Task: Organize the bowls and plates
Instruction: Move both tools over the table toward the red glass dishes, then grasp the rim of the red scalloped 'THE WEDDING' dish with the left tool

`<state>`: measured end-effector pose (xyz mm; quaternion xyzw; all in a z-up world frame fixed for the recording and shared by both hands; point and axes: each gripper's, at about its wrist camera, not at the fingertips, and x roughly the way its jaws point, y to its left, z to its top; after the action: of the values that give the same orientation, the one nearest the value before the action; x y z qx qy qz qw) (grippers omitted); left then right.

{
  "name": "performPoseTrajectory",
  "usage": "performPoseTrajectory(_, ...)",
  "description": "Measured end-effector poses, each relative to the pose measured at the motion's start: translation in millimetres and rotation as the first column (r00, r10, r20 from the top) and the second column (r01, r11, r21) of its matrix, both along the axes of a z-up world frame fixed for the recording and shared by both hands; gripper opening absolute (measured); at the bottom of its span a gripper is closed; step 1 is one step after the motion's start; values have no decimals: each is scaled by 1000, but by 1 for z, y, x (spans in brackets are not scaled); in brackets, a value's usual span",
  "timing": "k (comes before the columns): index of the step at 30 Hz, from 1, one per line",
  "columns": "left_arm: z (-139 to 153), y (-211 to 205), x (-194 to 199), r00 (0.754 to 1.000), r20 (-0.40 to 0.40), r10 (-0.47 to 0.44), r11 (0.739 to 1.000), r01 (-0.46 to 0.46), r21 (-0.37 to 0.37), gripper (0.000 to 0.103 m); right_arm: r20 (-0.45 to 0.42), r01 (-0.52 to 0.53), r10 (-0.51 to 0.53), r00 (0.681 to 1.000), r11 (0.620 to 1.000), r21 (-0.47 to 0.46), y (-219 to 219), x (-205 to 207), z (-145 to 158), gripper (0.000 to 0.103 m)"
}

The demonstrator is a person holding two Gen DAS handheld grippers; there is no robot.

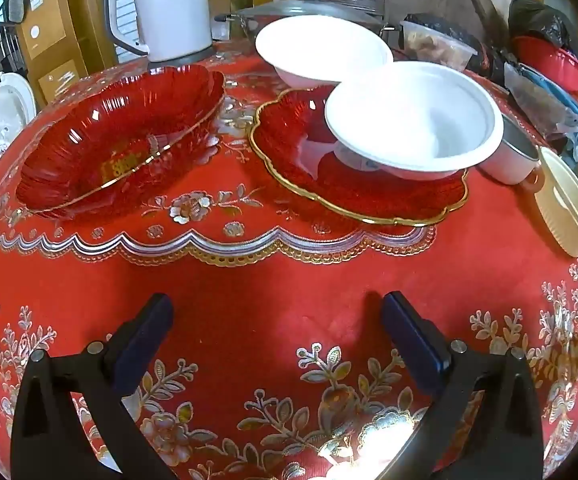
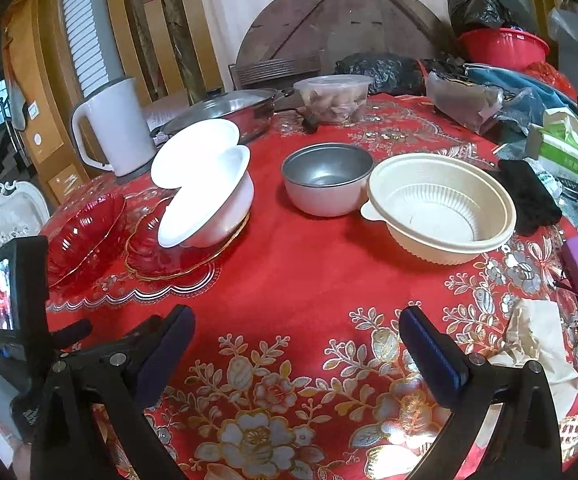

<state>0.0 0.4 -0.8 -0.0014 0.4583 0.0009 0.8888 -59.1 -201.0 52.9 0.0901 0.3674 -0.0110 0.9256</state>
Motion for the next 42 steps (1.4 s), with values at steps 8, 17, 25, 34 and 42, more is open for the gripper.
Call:
performPoseTrajectory(8,0,2,-2,999,53,0,1000,2,-20,103,-8,0,0,1000,1000,-6,0,3,-3,103)
performPoseTrajectory(17,-1,1,1,999,34,2,1000,-2,-8,103,-19,-13,13,1000,1000,-2,1,6,-4,103)
performPoseTrajectory(25,9,21,-27,999,45,-9,999,11,-37,103,-15,-68,67,998,996,-65,21,4,11,103)
performPoseTrajectory(34,48,77,-61,986,151,68,997,-73,27,103,7,-190,191,982,980,-56,64,10,41,103)
performPoseTrajectory(42,61,119,-59,972,171,159,986,-166,28,103,31,-279,282,959,957,-76,107,12,56,103)
